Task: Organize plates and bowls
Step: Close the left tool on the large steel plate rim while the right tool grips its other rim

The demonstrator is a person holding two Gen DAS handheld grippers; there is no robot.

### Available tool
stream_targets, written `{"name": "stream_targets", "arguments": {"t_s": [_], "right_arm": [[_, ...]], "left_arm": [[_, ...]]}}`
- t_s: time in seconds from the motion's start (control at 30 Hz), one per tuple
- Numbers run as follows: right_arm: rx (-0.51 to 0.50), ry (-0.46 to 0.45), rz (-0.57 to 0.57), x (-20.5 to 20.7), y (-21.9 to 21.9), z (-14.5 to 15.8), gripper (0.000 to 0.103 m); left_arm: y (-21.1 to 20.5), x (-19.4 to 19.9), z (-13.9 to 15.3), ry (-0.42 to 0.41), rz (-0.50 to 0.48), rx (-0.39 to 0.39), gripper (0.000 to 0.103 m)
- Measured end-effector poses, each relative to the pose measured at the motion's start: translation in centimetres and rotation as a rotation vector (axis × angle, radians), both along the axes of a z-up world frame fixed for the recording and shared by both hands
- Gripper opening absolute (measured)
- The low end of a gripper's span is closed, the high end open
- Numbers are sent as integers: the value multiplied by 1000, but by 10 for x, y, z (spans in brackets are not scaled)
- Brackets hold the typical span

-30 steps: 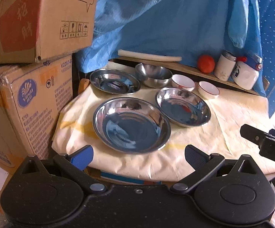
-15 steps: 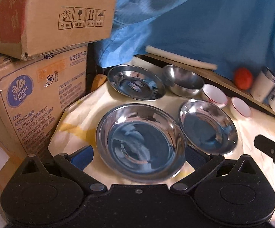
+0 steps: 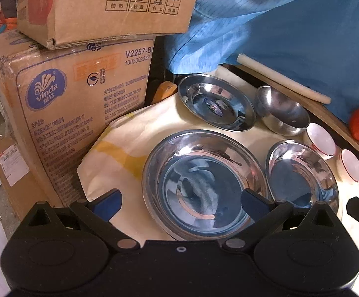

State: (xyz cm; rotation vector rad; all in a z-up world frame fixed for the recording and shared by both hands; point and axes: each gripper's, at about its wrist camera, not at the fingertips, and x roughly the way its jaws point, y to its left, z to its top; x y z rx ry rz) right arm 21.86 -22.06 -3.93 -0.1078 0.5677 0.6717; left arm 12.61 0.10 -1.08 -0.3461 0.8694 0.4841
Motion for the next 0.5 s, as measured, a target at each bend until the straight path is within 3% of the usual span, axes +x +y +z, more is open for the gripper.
{"name": "stream_targets", "arguments": {"t_s": [0.5], "right_arm": [[-119,72,270,47,98,-8,99]], "left_arm": [[29,18,-24,75,-107,-63,97]]}}
